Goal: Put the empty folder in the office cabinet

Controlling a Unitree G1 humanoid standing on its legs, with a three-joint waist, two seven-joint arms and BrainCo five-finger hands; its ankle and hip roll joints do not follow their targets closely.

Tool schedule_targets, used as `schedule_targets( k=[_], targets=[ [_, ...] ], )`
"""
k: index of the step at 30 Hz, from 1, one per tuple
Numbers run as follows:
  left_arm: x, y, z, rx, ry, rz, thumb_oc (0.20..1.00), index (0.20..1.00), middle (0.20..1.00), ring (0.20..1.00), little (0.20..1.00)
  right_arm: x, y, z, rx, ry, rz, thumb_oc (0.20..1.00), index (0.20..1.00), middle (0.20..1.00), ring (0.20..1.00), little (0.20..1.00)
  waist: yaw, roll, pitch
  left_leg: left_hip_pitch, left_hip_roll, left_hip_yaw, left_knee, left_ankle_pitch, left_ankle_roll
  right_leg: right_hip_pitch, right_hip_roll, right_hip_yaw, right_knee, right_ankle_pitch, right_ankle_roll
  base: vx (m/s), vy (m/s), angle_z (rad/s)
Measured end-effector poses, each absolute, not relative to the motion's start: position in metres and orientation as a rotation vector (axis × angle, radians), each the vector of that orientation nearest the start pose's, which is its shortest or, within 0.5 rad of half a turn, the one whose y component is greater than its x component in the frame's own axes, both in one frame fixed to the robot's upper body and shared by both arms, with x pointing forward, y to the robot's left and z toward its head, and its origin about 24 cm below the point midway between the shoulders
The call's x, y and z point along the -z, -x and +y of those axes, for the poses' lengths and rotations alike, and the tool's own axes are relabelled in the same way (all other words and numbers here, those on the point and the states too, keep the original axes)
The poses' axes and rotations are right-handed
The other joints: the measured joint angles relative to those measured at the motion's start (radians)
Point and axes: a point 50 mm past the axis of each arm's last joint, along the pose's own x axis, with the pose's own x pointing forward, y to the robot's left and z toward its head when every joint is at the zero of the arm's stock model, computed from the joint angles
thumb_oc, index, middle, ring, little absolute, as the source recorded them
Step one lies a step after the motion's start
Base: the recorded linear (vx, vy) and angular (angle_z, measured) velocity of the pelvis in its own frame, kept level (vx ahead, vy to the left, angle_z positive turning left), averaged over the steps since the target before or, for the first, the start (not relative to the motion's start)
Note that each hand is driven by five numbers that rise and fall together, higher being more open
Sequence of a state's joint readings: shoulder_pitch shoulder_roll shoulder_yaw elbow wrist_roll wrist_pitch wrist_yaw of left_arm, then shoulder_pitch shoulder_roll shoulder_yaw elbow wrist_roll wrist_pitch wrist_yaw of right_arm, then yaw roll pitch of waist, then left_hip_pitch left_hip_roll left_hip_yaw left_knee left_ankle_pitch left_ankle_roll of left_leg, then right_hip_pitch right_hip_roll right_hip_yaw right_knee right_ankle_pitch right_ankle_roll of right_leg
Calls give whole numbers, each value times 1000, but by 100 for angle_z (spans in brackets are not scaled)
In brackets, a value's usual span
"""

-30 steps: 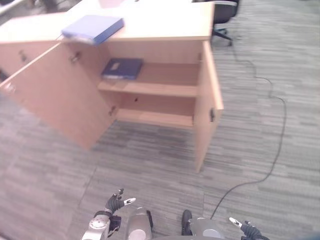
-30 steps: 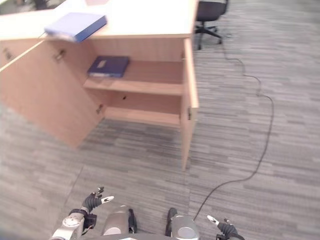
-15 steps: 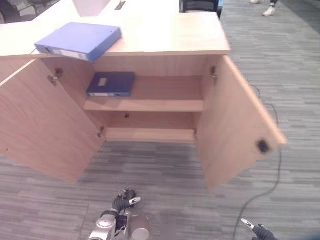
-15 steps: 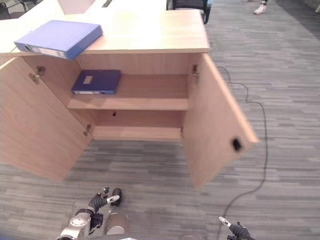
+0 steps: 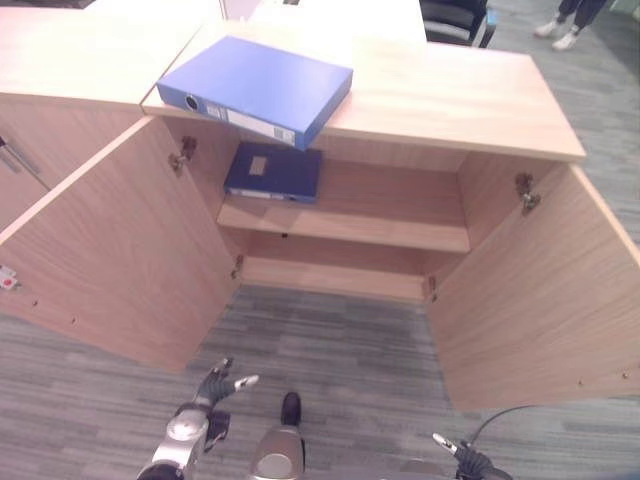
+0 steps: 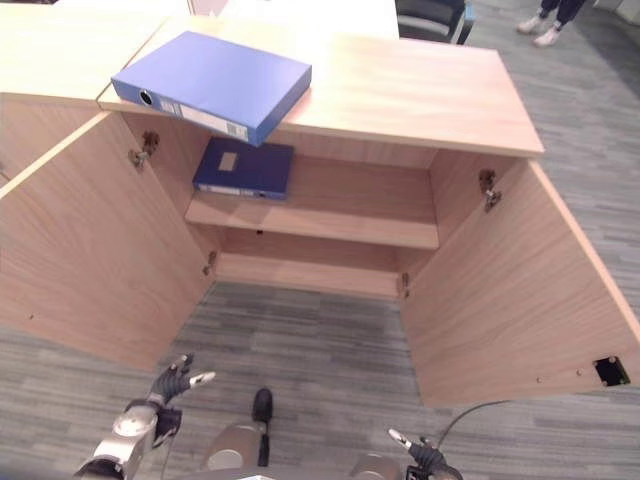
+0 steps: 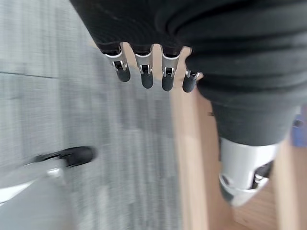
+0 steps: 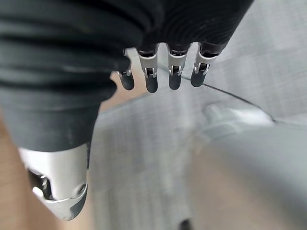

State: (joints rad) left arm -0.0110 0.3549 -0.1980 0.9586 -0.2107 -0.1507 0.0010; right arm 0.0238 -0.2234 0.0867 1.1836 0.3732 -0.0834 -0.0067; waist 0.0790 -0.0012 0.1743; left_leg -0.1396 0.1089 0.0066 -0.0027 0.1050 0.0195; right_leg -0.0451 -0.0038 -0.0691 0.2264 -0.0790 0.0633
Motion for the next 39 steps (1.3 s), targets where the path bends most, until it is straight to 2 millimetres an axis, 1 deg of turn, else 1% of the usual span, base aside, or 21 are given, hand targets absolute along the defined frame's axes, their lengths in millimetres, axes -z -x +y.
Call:
schedule_targets(
  k=[2, 3, 4, 6, 9, 10, 12, 15, 18, 20, 22, 23, 25, 27, 28, 30, 31, 32, 33, 37, 39],
  targets=[
    [124, -155, 242, -58, -204, 826, 1000, 1000, 1000, 1000, 1000, 157, -97, -236, 292, -58, 1092, 1000, 1000, 1000, 1000, 1000, -19, -20, -6, -12, -41, -12, -17, 18, -15, 13, 27, 8, -116, -4, -71, 182, 127, 51],
    [128, -153, 233, -31, -190, 838, 1000, 1000, 1000, 1000, 1000, 158, -93, -235, 292, -63, 1107, 1000, 1000, 1000, 1000, 1000, -35, -35, 3, 28, -77, -10, -63, -7, -25, 66, 4, 17, -215, 50, -58, 190, 121, 56],
    [129, -150, 231, -27, -187, 849, 1000, 1000, 1000, 1000, 1000, 159, -92, -236, 296, -62, 1119, 1000, 1000, 1000, 1000, 1000, -38, -37, 7, 44, -83, -10, -52, -7, -20, 79, -5, 8, -224, 58, -53, 178, 95, 38],
    [131, -149, 226, -9, -188, 856, 1000, 1000, 1000, 1000, 1000, 158, -89, -242, 309, -48, 1121, 1000, 1000, 1000, 1000, 1000, -54, -17, 12, 79, -89, -16, -37, -13, -27, 89, 2, 1, -191, 42, -46, 153, 43, 19],
    [129, -157, 220, 10, -185, 830, 1000, 1000, 1000, 1000, 1000, 157, -87, -248, 318, -38, 1120, 1000, 1000, 1000, 1000, 1000, -95, 25, 39, 130, -78, -64, -90, 16, 1, 20, 5, 19, -32, -30, 3, 101, -6, 29],
    [126, -160, 221, 11, -187, 810, 1000, 1000, 1000, 1000, 1000, 157, -86, -247, 316, -41, 1124, 1000, 1000, 1000, 1000, 1000, -100, 20, 37, 127, -88, -69, -91, 11, -7, 12, 1, 39, -82, -23, 12, 110, -14, 37],
    [122, -167, 222, 12, -193, 786, 1000, 1000, 1000, 1000, 1000, 158, -83, -246, 318, -43, 1135, 1000, 1000, 1000, 1000, 1000, -99, 8, 32, 128, -104, -74, -99, 9, -10, 13, -16, 49, -126, 32, -8, 174, -49, 13],
    [125, -157, 225, -7, -182, 807, 1000, 1000, 1000, 1000, 1000, 158, -83, -248, 320, -37, 1134, 1000, 1000, 1000, 1000, 1000, -98, 54, 9, 156, -89, -53, -91, -15, -32, 69, -5, 51, -210, 60, -21, 177, -91, -17],
    [130, -146, 223, -4, -177, 839, 1000, 1000, 1000, 1000, 1000, 156, -86, -250, 314, -29, 1124, 1000, 1000, 1000, 1000, 1000, -98, 70, -7, 177, -80, -38, -75, -17, -52, 101, 3, 53, -227, 70, -40, 73, -106, -11],
    [130, -147, 222, -2, -176, 835, 1000, 1000, 1000, 1000, 1000, 155, -89, -253, 317, -21, 1112, 1000, 1000, 1000, 1000, 1000, -98, 64, -5, 162, -80, -37, -28, -21, -76, 117, 5, 50, -237, 62, -44, 37, -107, 2],
    [125, -159, 225, -5, -184, 806, 1000, 1000, 1000, 1000, 1000, 153, -94, -254, 319, -25, 1099, 1000, 1000, 1000, 1000, 1000, -95, 30, 16, 95, -94, -33, 89, -22, -87, 102, -8, 38, -219, 44, -70, 23, -77, 18],
    [123, -163, 226, -2, -191, 794, 1000, 1000, 1000, 1000, 1000, 153, -96, -255, 320, -22, 1096, 1000, 1000, 1000, 1000, 1000, -89, 12, 22, 63, -99, -18, 132, -12, -117, 93, -17, 33, -214, 54, -83, 29, -116, 22],
    [119, -172, 224, 0, -188, 769, 1000, 1000, 1000, 1000, 1000, 150, -100, -261, 332, -10, 1082, 1000, 1000, 1000, 1000, 1000, -81, -4, 52, -53, -95, -13, 331, 8, -157, 35, -14, 28, -101, 3, -134, 66, -87, 23],
    [123, -166, 224, 7, -192, 803, 1000, 1000, 1000, 1000, 1000, 151, -92, -263, 344, -10, 1104, 1000, 1000, 1000, 1000, 1000, -83, -23, 72, -137, -73, -7, 539, 4, -149, 83, -15, -2, -137, 19, -159, 256, 11, 22],
    [124, -165, 222, 8, -188, 810, 1000, 1000, 1000, 1000, 1000, 152, -89, -264, 346, -8, 1111, 1000, 1000, 1000, 1000, 1000, -82, -23, 69, -129, -60, 7, 504, -3, -142, 92, -13, -11, -151, 19, -162, 237, 37, 23],
    [123, -169, 215, 27, -178, 798, 1000, 1000, 1000, 1000, 1000, 152, -82, -268, 356, 1, 1129, 1000, 1000, 1000, 1000, 1000, -87, -4, 60, -72, -50, 15, 253, -1, -139, 93, -10, -25, -180, 31, -159, 293, 79, 25],
    [123, -169, 215, 27, -178, 798, 1000, 1000, 1000, 1000, 1000, 152, -82, -268, 356, 1, 1129, 1000, 1000, 1000, 1000, 1000, -87, -4, 60, -72, -50, 15, 253, -1, -139, 93, -10, -25, -180, 31, -159, 319, 70, 24],
    [124, -168, 213, 32, -173, 802, 1000, 1000, 1000, 1000, 1000, 151, -84, -271, 352, 15, 1127, 1000, 1000, 1000, 1000, 1000, -77, 27, 48, -34, -60, -22, 41, 3, -149, 98, 3, -18, -220, 55, -147, 164, 10, 3],
    [125, -167, 213, 30, -173, 805, 1000, 1000, 1000, 1000, 1000, 150, -86, -272, 350, 20, 1122, 1000, 1000, 1000, 1000, 1000, -65, 34, 48, -15, -69, -52, -42, 7, -154, 100, 7, -2, -231, 56, -148, 258, 25, 5],
    [126, -166, 214, 25, -174, 812, 1000, 1000, 1000, 1000, 1000, 144, -107, -275, 344, 29, 1072, 1000, 1000, 1000, 1000, 1000, -12, 65, 80, -36, -92, -123, -97, 22, -155, 187, 24, 77, -313, 79, -158, 256, 56, -35],
    [128, -162, 217, 15, -177, 830, 1000, 1000, 1000, 1000, 1000, 142, -113, -273, 330, 33, 1051, 1000, 1000, 1000, 1000, 1000, -6, 75, 81, -59, -88, -150, -66, 21, -158, 228, 25, 112, -310, 45, -141, 330, 111, -58]
  ],
)
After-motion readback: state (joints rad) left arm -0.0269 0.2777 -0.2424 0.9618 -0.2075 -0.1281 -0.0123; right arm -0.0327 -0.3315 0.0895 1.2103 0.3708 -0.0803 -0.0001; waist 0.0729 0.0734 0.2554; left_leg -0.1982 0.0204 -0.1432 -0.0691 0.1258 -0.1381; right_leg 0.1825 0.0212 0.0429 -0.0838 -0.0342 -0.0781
